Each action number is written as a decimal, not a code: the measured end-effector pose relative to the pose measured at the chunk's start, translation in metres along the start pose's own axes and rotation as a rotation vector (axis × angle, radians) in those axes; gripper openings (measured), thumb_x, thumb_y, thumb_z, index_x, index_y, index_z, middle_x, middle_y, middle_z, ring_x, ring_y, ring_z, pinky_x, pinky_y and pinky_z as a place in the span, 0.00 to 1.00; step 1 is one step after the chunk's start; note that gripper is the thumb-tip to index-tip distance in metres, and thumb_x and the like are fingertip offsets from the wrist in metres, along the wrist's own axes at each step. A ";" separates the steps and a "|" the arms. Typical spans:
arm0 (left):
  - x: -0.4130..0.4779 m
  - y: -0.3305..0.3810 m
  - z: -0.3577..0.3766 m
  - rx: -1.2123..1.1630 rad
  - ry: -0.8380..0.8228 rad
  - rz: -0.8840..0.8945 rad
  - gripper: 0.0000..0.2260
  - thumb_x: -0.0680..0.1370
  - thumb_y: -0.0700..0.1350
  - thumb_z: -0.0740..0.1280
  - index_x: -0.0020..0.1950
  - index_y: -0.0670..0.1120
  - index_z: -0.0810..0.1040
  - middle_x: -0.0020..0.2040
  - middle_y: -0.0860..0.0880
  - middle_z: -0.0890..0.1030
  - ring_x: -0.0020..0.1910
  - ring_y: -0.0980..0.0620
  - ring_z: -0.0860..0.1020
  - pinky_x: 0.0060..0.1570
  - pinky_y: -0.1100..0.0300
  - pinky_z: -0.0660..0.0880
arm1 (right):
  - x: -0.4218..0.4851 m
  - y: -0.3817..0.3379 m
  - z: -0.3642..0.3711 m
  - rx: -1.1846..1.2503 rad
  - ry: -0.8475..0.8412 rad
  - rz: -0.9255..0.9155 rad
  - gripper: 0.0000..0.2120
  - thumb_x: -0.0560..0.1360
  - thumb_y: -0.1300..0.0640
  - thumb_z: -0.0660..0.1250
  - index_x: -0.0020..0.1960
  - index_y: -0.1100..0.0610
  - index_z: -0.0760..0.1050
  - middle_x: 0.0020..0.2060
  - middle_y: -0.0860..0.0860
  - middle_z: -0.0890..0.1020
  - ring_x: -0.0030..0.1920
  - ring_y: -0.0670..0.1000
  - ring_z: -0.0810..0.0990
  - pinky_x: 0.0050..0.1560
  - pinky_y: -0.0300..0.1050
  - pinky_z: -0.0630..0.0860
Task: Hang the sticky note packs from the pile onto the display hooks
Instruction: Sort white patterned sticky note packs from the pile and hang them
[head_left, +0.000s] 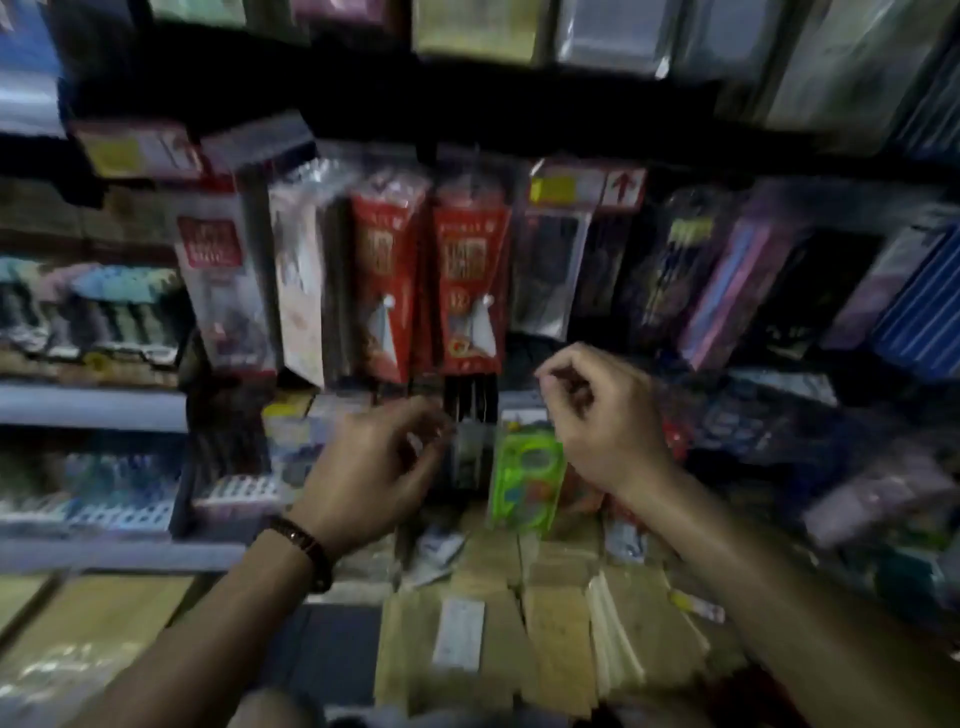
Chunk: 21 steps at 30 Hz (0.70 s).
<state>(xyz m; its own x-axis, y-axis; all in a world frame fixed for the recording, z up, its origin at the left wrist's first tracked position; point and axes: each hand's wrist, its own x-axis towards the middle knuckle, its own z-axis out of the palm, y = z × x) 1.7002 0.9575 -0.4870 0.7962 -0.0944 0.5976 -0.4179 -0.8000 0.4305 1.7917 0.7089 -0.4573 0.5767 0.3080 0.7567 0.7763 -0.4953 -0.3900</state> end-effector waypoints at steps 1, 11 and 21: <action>-0.020 -0.017 0.016 0.000 -0.069 -0.040 0.05 0.82 0.44 0.70 0.53 0.56 0.80 0.44 0.60 0.81 0.39 0.62 0.79 0.39 0.61 0.75 | -0.023 0.006 0.019 0.031 -0.057 0.064 0.06 0.84 0.55 0.68 0.48 0.51 0.79 0.38 0.42 0.79 0.38 0.45 0.79 0.38 0.45 0.75; -0.150 -0.148 0.146 -0.034 -0.490 -0.590 0.07 0.81 0.46 0.70 0.53 0.58 0.83 0.46 0.60 0.85 0.45 0.56 0.83 0.47 0.53 0.82 | -0.269 0.116 0.221 0.140 -0.739 0.965 0.04 0.76 0.58 0.76 0.46 0.49 0.85 0.44 0.44 0.87 0.48 0.42 0.85 0.52 0.43 0.82; -0.193 -0.204 0.226 -0.090 -0.661 -0.847 0.06 0.82 0.50 0.69 0.56 0.61 0.81 0.49 0.59 0.85 0.47 0.59 0.82 0.49 0.62 0.79 | -0.352 0.184 0.340 -0.048 -0.690 1.499 0.10 0.80 0.52 0.71 0.59 0.56 0.82 0.57 0.52 0.86 0.57 0.56 0.84 0.54 0.50 0.82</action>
<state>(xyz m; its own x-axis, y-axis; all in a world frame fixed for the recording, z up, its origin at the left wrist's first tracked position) 1.7307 1.0053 -0.8429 0.9088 0.1469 -0.3905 0.3713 -0.7118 0.5963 1.8183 0.7859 -0.9738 0.7659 -0.1637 -0.6217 -0.5418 -0.6849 -0.4871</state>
